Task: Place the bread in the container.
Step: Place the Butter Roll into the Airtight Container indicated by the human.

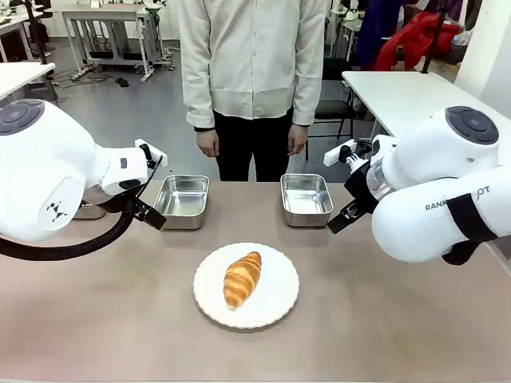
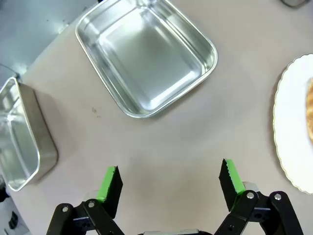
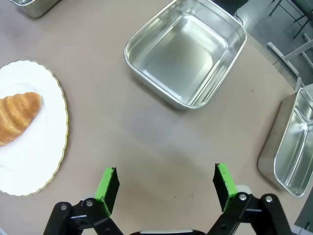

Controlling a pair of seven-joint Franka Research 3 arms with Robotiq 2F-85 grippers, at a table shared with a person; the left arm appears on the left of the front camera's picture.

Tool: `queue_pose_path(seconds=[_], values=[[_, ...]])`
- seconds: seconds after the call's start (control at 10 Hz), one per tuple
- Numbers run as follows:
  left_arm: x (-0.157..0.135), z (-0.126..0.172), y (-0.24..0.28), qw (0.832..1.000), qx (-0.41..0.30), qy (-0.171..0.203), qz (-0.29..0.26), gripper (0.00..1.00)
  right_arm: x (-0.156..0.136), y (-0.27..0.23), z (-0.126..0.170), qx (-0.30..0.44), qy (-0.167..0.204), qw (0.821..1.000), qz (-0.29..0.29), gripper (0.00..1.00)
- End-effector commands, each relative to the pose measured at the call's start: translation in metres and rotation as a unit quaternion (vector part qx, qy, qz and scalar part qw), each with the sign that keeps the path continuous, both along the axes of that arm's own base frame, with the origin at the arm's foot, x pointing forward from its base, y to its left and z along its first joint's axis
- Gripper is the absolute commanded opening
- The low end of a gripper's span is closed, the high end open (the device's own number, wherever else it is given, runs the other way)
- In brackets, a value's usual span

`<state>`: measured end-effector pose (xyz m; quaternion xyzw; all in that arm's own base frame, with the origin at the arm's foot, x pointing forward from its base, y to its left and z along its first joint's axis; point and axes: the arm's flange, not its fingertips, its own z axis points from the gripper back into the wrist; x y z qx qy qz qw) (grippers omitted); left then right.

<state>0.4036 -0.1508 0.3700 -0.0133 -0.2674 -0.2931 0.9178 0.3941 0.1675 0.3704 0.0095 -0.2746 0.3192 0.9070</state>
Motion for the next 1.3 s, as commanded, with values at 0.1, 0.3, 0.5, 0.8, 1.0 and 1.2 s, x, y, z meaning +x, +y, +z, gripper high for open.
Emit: queue_pose_path(seconds=[0.1,0.3,0.5,0.8,1.0,1.2], values=[[0.0,0.0,0.0,1.0,0.0,0.0,0.0,1.0,0.0,0.0,0.0,0.0,0.0,1.0,0.0,1.0],[0.0,0.0,0.0,1.0,0.0,0.0,0.0,1.0,0.0,0.0,0.0,0.0,0.0,1.0,0.0,1.0],[0.0,0.0,0.0,1.0,0.0,0.0,0.0,1.0,0.0,0.0,0.0,0.0,0.0,1.0,0.0,1.0],[0.009,0.05,0.019,1.0,-0.01,-0.008,-0.011,1.0,0.02,-0.022,0.056,0.013,-0.003,1.0,0.003,1.0],[0.024,0.113,0.044,0.999,-0.022,0.001,-0.045,1.0,0.034,-0.064,0.121,0.037,-0.006,0.999,0.025,1.0],[0.045,0.165,0.097,0.992,-0.034,0.024,-0.115,1.0,0.045,-0.128,0.163,0.059,0.02,0.993,0.102,1.0]])
